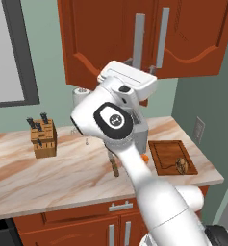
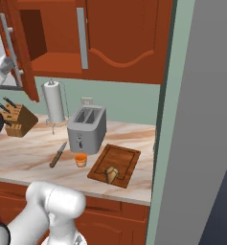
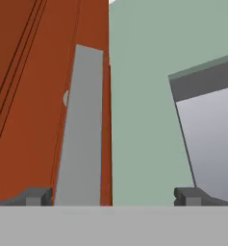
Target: Pick the bread, place it on the cutting board, pick the jam, place it on the counter, and close the cabinet.
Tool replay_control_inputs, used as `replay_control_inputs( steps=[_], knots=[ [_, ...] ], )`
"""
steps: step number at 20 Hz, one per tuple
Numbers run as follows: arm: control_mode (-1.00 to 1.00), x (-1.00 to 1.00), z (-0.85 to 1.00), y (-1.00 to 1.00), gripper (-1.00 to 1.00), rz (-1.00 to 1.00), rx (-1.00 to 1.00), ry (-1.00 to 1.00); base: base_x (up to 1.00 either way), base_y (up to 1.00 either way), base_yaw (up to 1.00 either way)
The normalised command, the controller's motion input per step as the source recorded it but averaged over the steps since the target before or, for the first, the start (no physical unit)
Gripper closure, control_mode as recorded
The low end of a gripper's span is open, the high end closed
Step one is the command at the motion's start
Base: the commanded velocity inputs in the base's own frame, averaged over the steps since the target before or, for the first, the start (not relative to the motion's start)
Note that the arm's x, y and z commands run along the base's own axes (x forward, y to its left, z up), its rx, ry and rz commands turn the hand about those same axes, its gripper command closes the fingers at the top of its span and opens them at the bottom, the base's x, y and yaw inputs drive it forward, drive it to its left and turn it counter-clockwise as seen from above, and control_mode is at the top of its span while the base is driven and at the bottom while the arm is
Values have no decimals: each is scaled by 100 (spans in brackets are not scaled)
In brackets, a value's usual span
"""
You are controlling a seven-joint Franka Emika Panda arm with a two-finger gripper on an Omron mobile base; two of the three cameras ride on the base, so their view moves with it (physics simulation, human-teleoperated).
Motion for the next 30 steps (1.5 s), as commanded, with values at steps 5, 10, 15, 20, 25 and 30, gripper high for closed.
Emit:
replay_control_inputs(
  steps=[5,10,15,20,25,30],
  knots=[
    [-100,16,0,-53,-100,9,2,1,0,0,0],
    [-100,34,0,-40,-100,7,0,2,0,0,0],
    [-100,41,0,-38,-100,7,0,2,0,0,0],
    [-100,46,0,-32,-100,8,0,3,0,0,0],
    [-100,47,0,-24,-100,10,0,2,0,0,0],
    [-100,42,0,-8,-100,11,0,0,0,0,0]
  ],
)
